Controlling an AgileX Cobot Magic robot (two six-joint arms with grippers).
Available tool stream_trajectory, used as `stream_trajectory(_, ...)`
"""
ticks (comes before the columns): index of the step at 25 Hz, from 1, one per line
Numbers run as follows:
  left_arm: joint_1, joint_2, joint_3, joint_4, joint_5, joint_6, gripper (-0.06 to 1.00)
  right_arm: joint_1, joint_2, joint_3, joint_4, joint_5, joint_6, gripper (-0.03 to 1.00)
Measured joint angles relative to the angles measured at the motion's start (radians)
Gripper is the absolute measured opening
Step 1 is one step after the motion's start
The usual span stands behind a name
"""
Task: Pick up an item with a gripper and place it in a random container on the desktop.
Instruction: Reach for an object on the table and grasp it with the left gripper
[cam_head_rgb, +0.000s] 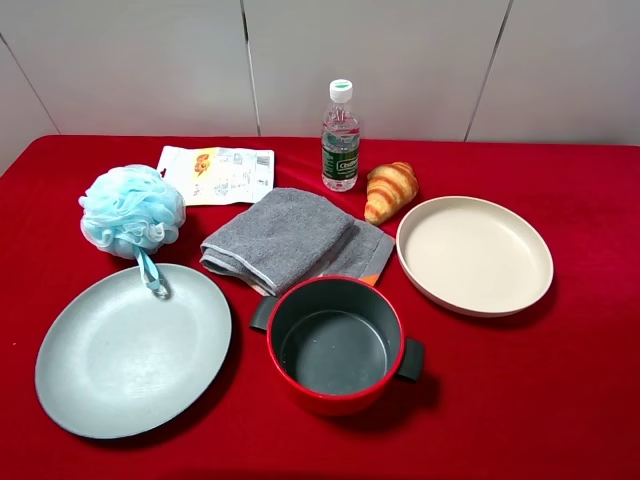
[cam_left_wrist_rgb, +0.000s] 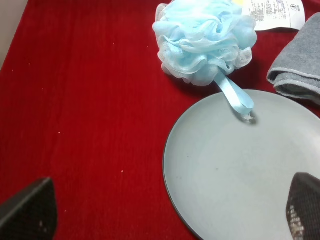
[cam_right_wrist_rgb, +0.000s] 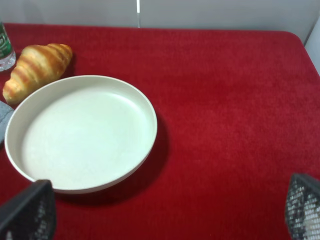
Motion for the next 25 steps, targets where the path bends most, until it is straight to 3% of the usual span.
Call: stream_trajectory(25, 0.000, 0.000, 0.000, 0.000, 0.000, 0.000, 0.89, 0.000, 0.000, 0.000, 0.000, 0.000, 0.000, 0.69)
